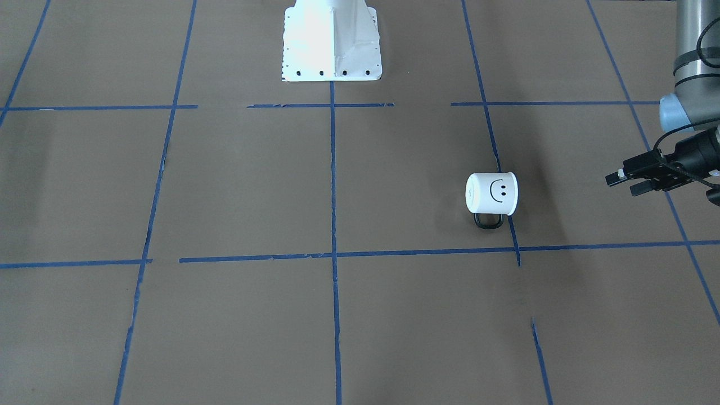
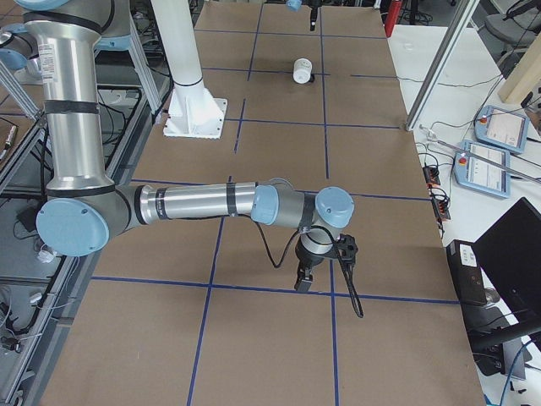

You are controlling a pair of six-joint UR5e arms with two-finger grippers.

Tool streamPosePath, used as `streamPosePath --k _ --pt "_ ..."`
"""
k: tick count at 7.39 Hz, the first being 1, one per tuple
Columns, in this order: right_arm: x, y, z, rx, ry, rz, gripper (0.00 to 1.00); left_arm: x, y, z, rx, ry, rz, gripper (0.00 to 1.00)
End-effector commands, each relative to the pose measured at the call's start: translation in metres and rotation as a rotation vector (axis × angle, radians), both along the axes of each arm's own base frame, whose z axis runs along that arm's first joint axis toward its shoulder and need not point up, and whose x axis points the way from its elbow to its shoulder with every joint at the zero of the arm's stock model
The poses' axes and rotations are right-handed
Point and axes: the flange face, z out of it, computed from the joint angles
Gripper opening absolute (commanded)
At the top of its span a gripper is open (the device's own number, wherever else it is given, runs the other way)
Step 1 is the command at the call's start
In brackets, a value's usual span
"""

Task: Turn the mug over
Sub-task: 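Move the left gripper toward the open end of the sideways white mug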

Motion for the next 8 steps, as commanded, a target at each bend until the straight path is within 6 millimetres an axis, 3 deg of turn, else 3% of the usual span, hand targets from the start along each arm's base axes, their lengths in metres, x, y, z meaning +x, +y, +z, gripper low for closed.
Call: streamPosePath --k 1,2,4,6,7,8 --pt "0.0 0.0 0.0 -0.001 0.0 0.0 1.0 0.018 -0.001 -0.014 0.107 0.003 -0.038 1.0" --pt "0.0 0.0 0.0 0.001 0.0 0.0 1.0 0.03 -0.004 -0.028 0.105 0.019 -0.055 1.0" --pt "0.0 0.0 0.0 0.001 0.0 0.0 1.0 0.063 0.013 -0.031 0.129 0.071 -0.117 1.0" --pt "0.0 0.0 0.0 0.001 0.0 0.0 1.0 0.081 0.022 -0.03 0.121 0.101 -0.152 1.0" --pt "0.0 0.0 0.0 0.001 0.0 0.0 1.0 0.089 0.032 -0.012 0.085 0.138 -0.171 1.0" --pt "0.0 0.0 0.0 0.001 0.0 0.0 1.0 0.096 0.038 -0.007 0.077 0.164 -0.18 1.0"
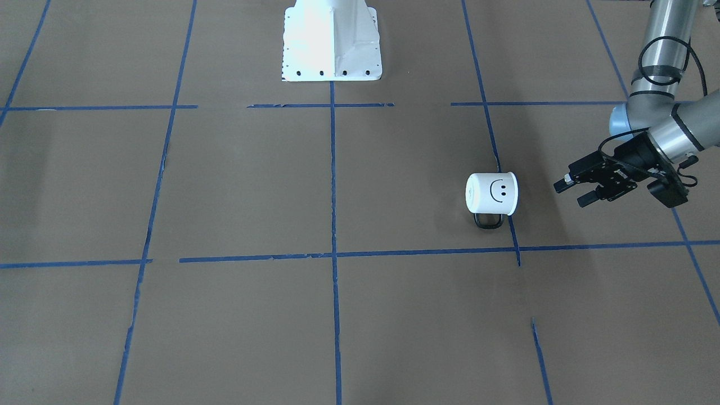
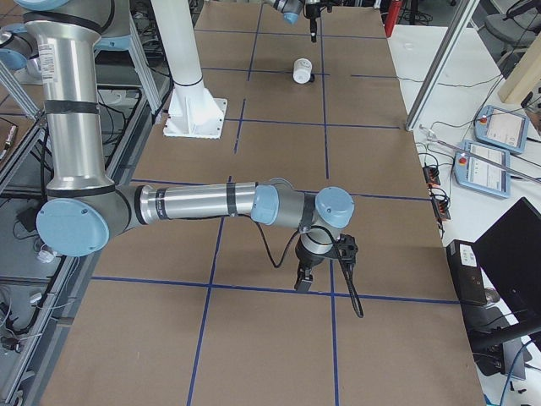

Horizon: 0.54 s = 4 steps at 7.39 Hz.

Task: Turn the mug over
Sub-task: 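Move the left gripper toward the open end of the sideways white mug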

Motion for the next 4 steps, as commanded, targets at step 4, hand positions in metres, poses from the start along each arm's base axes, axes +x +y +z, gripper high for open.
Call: streamPosePath --k 4 --pt "0.0 0.001 0.001 -0.002 0.0 0.0 1.0 0.037 0.026 0.0 -0.124 0.143 -0.043 1.0"
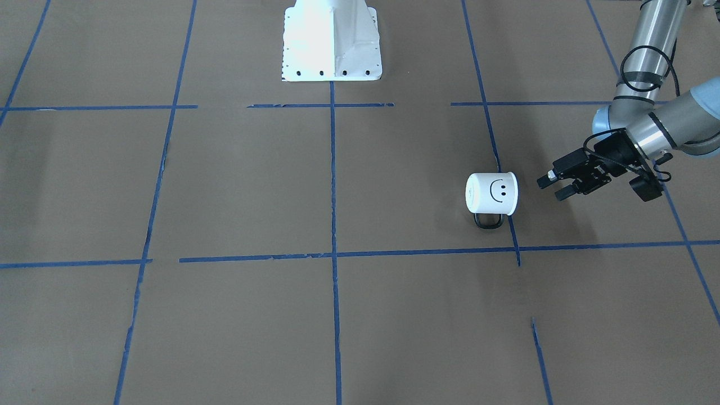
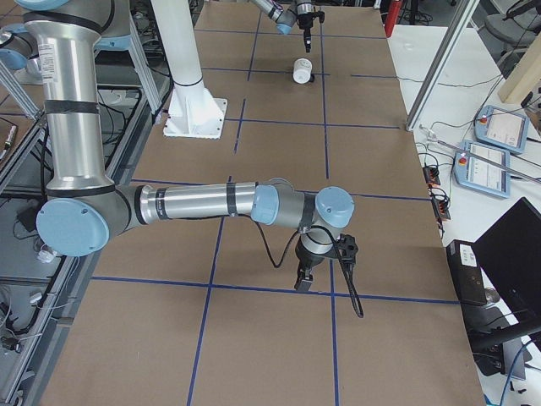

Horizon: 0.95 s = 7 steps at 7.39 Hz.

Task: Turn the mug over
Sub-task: 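Move the left gripper toward the open end of the sideways white mug, then insert the left gripper into the mug rim and close on it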

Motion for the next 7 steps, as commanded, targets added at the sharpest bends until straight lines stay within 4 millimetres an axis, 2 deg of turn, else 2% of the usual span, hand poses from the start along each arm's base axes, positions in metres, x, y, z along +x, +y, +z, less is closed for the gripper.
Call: streamPosePath --k 1,3,5,7 --pt "0.0 0.0 0.0 -0.001 0.0 0.0 1.0 0.026 0.007 -0.011 -0.068 0.073 -0.025 1.0" --pt "0.0 0.0 0.0 0.001 0.0 0.0 1.0 0.048 0.007 -0.022 -0.113 0.125 -0.033 1.0" --pt "0.0 0.0 0.0 0.001 0.0 0.0 1.0 0.051 0.008 -0.02 -0.11 0.131 -0.036 1.0" --pt "0.0 0.0 0.0 0.001 0.0 0.0 1.0 0.057 0.003 -0.031 -0.124 0.149 -0.032 1.0"
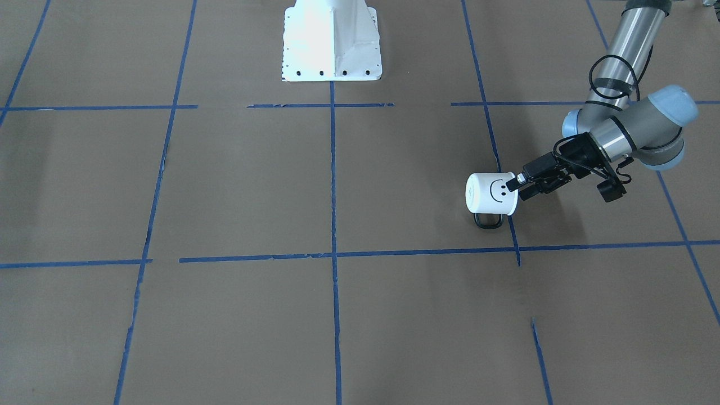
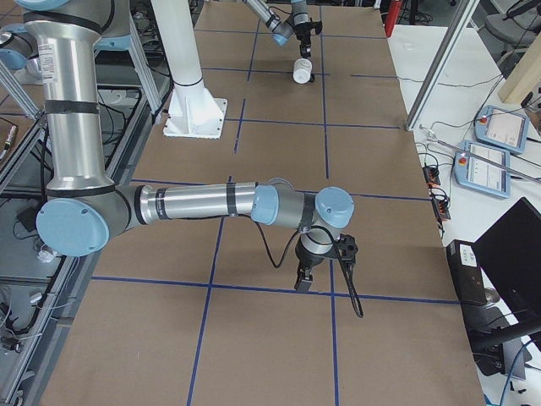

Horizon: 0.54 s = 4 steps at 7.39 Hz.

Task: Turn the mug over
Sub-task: 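Insert the left gripper into the mug rim and close on it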

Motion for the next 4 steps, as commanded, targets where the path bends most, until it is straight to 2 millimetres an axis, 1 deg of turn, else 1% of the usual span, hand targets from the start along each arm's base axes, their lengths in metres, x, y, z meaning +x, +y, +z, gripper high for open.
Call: streamPosePath --k 1,3,4 --pt "0.0 0.0 0.0 0.0 0.0 0.0 1.0 0.011 0.0 -0.009 -0.008 0.015 0.015 1.0" --pt "0.0 0.0 0.0 0.0 0.0 0.0 1.0 0.019 0.006 -0.009 -0.008 0.015 0.032 0.99" --pt "0.0 0.0 0.0 0.0 0.0 0.0 1.0 0.023 0.008 -0.008 -0.01 0.013 0.038 0.91"
